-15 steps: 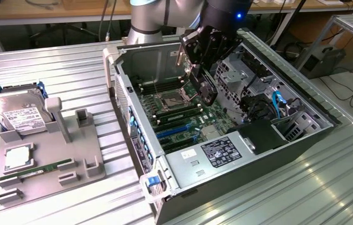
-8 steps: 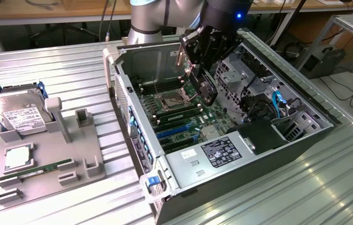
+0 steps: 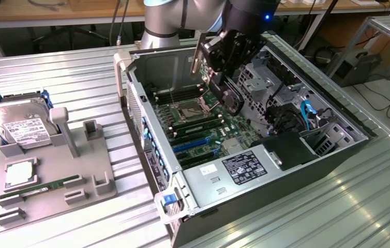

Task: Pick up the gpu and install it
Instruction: 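Insert the gpu into the slot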

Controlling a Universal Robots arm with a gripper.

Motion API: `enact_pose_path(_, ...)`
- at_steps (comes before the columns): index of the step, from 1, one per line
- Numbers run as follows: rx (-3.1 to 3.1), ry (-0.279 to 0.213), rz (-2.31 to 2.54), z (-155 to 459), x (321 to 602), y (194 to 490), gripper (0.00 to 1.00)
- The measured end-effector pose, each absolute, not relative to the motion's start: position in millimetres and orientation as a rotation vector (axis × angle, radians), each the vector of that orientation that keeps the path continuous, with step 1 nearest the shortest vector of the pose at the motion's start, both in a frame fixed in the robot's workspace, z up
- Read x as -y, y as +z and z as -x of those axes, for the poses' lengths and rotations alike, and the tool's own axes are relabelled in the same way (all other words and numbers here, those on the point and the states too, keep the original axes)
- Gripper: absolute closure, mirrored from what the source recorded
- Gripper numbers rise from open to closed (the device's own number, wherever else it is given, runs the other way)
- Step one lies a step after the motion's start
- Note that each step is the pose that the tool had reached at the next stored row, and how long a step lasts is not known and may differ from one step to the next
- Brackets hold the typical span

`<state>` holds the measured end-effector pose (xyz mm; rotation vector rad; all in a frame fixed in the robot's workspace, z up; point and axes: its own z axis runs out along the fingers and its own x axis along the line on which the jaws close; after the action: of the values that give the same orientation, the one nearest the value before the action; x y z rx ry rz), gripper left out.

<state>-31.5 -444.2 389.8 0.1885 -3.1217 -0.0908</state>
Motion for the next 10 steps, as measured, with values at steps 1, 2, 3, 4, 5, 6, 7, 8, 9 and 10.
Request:
enact_pose_path(1,3.120,-0.090,-0.230,31.5,444.2,389.8,0.74)
enact_pose_path(2,3.119,-0.090,-0.253,31.5,444.2,389.8,0.74)
enact_pose_path(3,3.119,-0.089,-0.287,31.5,444.2,389.9,0.74)
enact_pose_path(4,3.118,-0.089,-0.310,31.5,444.2,389.8,0.74)
enact_pose_path(5,3.116,-0.089,-0.358,31.5,444.2,389.8,0.74)
enact_pose_path(6,3.114,-0.088,-0.394,31.5,444.2,389.7,0.74)
enact_pose_path(7,3.112,-0.088,-0.421,31.5,444.2,389.7,0.74)
enact_pose_path(8,3.110,-0.087,-0.453,31.5,444.2,389.7,0.74)
enact_pose_path(9,3.107,-0.087,-0.480,31.5,444.2,389.7,0.74)
enact_pose_path(10,3.105,-0.086,-0.503,31.5,444.2,389.7,0.74)
